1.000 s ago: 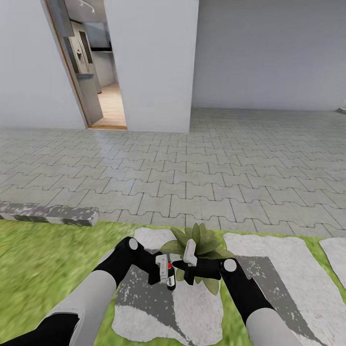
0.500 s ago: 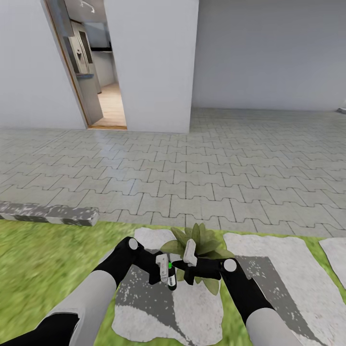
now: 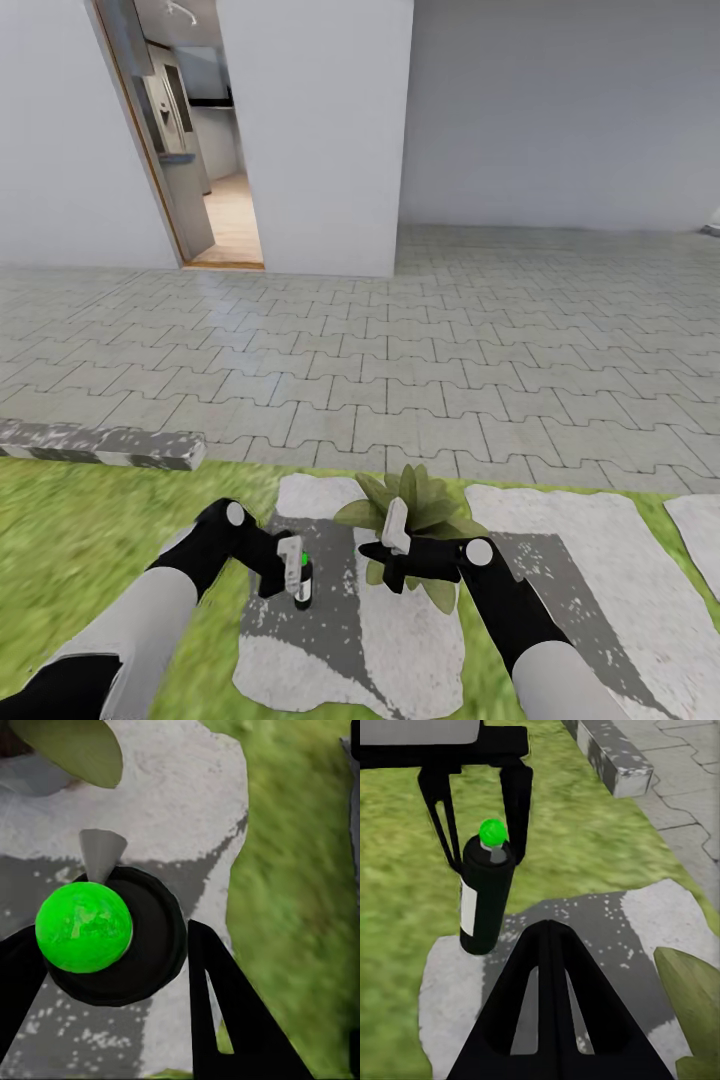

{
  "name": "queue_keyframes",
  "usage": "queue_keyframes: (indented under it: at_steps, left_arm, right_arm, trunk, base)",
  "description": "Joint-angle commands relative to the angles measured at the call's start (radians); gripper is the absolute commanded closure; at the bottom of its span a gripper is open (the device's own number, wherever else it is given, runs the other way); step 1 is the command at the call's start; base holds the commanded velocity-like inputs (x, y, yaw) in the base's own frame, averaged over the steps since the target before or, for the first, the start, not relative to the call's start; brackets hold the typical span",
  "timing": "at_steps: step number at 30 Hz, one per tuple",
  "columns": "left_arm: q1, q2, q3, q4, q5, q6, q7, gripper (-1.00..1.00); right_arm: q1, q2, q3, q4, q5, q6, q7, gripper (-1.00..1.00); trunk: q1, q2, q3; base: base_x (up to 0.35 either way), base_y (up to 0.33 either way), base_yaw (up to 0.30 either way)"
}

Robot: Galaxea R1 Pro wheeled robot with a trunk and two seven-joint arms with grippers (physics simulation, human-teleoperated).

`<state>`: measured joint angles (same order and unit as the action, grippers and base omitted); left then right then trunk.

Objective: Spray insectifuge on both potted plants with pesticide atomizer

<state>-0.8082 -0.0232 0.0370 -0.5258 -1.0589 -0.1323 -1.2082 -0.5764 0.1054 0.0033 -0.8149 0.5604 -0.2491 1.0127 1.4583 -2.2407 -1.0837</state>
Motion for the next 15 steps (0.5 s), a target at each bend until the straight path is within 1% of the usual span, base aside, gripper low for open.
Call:
queue_keyframes:
  at_steps: [1, 5, 6, 7, 8, 10, 11, 12, 13, 15]
  left_arm:
    - [0.000, 0.018, 0.004, -0.002, -0.008, -0.010, -0.002, 1.00]
    - [0.001, 0.063, 0.004, -0.005, -0.009, -0.010, -0.002, 1.00]
    - [0.001, 0.076, 0.005, -0.005, -0.008, -0.011, -0.002, 1.00]
    - [0.001, 0.097, 0.008, -0.006, -0.008, -0.011, -0.003, 1.00]
    - [0.001, 0.105, 0.009, -0.006, -0.008, -0.012, -0.002, 1.00]
    - [0.001, 0.136, 0.013, -0.005, -0.007, -0.012, -0.002, 1.00]
    - [0.001, 0.161, 0.015, -0.005, -0.005, -0.012, -0.002, 1.00]
    - [0.002, 0.179, 0.016, -0.005, -0.003, -0.012, -0.002, 1.00]
    - [0.003, 0.195, 0.016, -0.004, -0.002, -0.012, -0.001, 1.00]
    - [0.005, 0.222, 0.017, -0.002, -0.003, -0.012, -0.001, 1.00]
  right_arm:
    - [0.000, 0.000, -0.001, -0.001, 0.008, -0.005, 0.001, 1.00]
    - [0.000, 0.000, 0.000, 0.000, 0.009, -0.006, 0.001, 1.00]
    - [0.000, 0.000, -0.001, 0.000, 0.009, -0.006, 0.001, 1.00]
    - [0.000, 0.000, -0.001, 0.000, 0.009, -0.006, 0.001, 1.00]
    - [0.000, 0.000, -0.001, 0.000, 0.009, -0.006, 0.001, 1.00]
    - [0.000, -0.001, -0.003, 0.000, 0.009, -0.006, 0.001, 1.00]
    - [0.000, -0.002, -0.005, 0.001, 0.009, -0.006, 0.001, 1.00]
    - [0.000, -0.004, -0.006, 0.003, 0.009, -0.006, 0.001, 1.00]
    - [0.000, -0.006, -0.007, 0.004, 0.009, -0.006, 0.001, -1.00]
    - [0.000, -0.010, -0.007, 0.006, 0.010, -0.006, 0.001, -1.00]
  trunk:
    - [0.000, 0.000, -0.001]
    - [0.000, 0.000, -0.001]
    - [0.000, 0.000, -0.001]
    - [0.000, 0.000, -0.001]
    - [0.000, 0.000, -0.001]
    - [0.000, 0.000, -0.001]
    - [0.000, 0.000, -0.001]
    - [0.000, 0.000, -0.001]
    - [0.000, 0.000, -0.001]
    - [0.000, 0.000, -0.001]
  base:
    - [0.000, 0.000, 0.000]
    - [0.000, 0.000, 0.000]
    - [0.000, 0.000, 0.000]
    - [0.000, 0.000, 0.000]
    - [0.000, 0.000, 0.000]
    - [0.000, 0.000, 0.000]
    - [0.000, 0.000, 0.000]
    - [0.000, 0.000, 0.000]
    - [0.000, 0.000, 0.000]
    - [0.000, 0.000, 0.000]
